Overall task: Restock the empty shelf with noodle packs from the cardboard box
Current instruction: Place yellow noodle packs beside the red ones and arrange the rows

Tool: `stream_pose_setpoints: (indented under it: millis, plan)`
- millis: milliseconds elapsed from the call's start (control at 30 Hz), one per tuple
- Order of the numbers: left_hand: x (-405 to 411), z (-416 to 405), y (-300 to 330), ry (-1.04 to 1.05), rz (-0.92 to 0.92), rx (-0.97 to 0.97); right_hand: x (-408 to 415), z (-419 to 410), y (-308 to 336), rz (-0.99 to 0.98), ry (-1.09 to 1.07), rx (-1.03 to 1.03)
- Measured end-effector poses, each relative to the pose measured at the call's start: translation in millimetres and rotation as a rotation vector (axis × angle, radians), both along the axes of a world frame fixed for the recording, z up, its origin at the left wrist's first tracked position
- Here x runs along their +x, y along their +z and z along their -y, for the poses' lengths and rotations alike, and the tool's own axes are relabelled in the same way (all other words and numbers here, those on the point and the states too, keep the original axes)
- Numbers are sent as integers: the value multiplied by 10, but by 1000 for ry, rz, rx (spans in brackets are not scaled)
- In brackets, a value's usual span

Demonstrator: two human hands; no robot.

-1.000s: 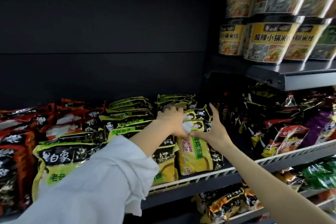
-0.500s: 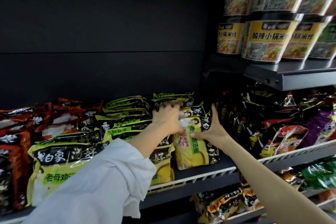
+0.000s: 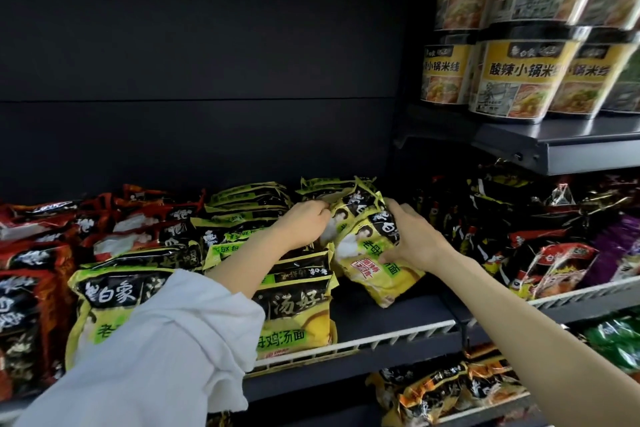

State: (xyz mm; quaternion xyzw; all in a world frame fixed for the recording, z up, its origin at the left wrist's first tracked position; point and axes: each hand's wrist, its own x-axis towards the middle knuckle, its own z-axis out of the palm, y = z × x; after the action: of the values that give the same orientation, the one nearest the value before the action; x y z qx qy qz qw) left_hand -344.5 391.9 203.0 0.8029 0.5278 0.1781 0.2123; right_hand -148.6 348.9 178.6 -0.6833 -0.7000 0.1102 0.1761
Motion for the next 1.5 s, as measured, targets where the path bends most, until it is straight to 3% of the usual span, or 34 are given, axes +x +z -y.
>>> stream_pose_setpoints:
  millis: [133,300,533,633,700,833,933,1000,1133,1200,1333,1500]
  plan:
    - [-26,-54,-12,-9,50,-31,-18,10,133,392,55,2]
    - [-27,-39,30,-43,-4,-45,-13,1,125,528,54,34]
    - [30,-138,1,-134,-275,-74,57,-31,179,418,42,1]
    - [83,-155,-38,-117,-502,-66,2,-48,186,470,79,27]
    - [87,-165,-83,-126,-558,-85,-106,-64,93,486,108,32]
    - [25,-187,-96,-106,-326,-12,-281,-67,-143,476,82,51]
    - [-24,-157,-7,3,-32,75,-319,-51,-226,499,114,111]
    - [-22,-175,47,74,47,176,-345,-43,-213,425,177,83]
    - [16,-240,7,79,-171,95,-231,-45,63,-55,225,148]
    - [10,-272,5,75,-184,41,-78,-80,154,-169,131,213]
    - [82,-365,34,27,-174,101,3,-160,-8,-17,21,-78]
    - [320,-471,36,5,-373,145,-55,-219,-117,26,-64,97]
